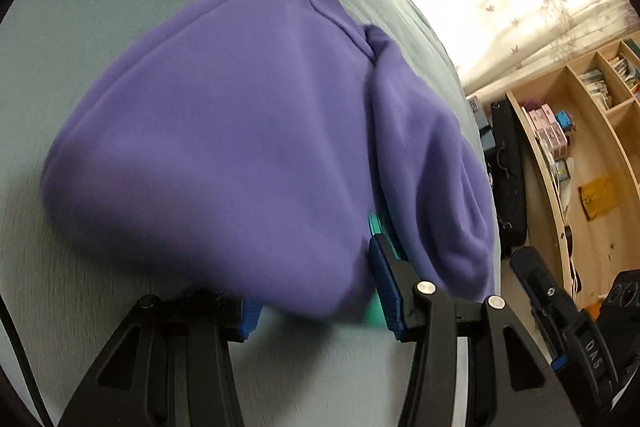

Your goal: Fold large clothes

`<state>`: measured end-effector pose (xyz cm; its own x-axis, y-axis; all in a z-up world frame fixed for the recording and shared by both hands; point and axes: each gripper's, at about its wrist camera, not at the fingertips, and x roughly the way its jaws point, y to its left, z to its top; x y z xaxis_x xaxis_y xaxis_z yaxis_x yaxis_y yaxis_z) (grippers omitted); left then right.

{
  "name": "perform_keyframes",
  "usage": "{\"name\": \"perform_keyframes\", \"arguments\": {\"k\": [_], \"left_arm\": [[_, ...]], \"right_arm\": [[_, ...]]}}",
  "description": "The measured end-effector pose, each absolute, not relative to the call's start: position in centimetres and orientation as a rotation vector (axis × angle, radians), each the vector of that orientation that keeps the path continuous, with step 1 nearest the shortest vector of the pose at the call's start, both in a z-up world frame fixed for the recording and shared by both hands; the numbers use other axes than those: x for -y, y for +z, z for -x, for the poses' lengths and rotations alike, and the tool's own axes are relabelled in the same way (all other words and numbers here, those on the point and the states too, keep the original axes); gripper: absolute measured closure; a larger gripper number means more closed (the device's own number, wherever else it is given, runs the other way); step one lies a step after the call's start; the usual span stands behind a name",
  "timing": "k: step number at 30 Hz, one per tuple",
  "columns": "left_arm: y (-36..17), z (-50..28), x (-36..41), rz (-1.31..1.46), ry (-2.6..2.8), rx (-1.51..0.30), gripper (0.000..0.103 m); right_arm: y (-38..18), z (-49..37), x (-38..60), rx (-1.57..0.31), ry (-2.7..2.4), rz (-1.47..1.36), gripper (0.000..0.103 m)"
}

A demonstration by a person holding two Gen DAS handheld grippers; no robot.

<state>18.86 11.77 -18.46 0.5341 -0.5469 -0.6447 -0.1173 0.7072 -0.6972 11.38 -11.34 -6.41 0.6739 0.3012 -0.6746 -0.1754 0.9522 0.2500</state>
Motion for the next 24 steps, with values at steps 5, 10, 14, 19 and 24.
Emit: {"name": "perform_keyframes", "arguments": {"k": [5,10,14,19,24], "left_arm": [[-18.3,-21.3,-11.5,0.757,-0.273,-0.953,0.056],[-17.3,-22.4,-12.5,0.747,-0.216,-0.875,0.062],[-15.6,-22.3,-12.5,0.679,-0.144,-0.779,0.076],[-12.8,-21.3,-11.3,0.566,-0.113,-0.673,0.082],[-8.8,-20.4,-7.6,0.404,-0.148,-0.557,0.084]], "right_arm": [[-7.9,-14.6,10.5,-0.785,0.253,-0.147,0.091],[-10.6,-17.9,10.6,-0.823,0.191,-0.135,0.091],[-12.6,-18.3,11.0,-0.850,0.185,-0.153,0.091],[-13.1,-17.4,10.6,-0.838,0.169,-0.129,0.091],[-13.3,-16.6,11.7,-0.846,0.185,-0.198,0.091]]}}
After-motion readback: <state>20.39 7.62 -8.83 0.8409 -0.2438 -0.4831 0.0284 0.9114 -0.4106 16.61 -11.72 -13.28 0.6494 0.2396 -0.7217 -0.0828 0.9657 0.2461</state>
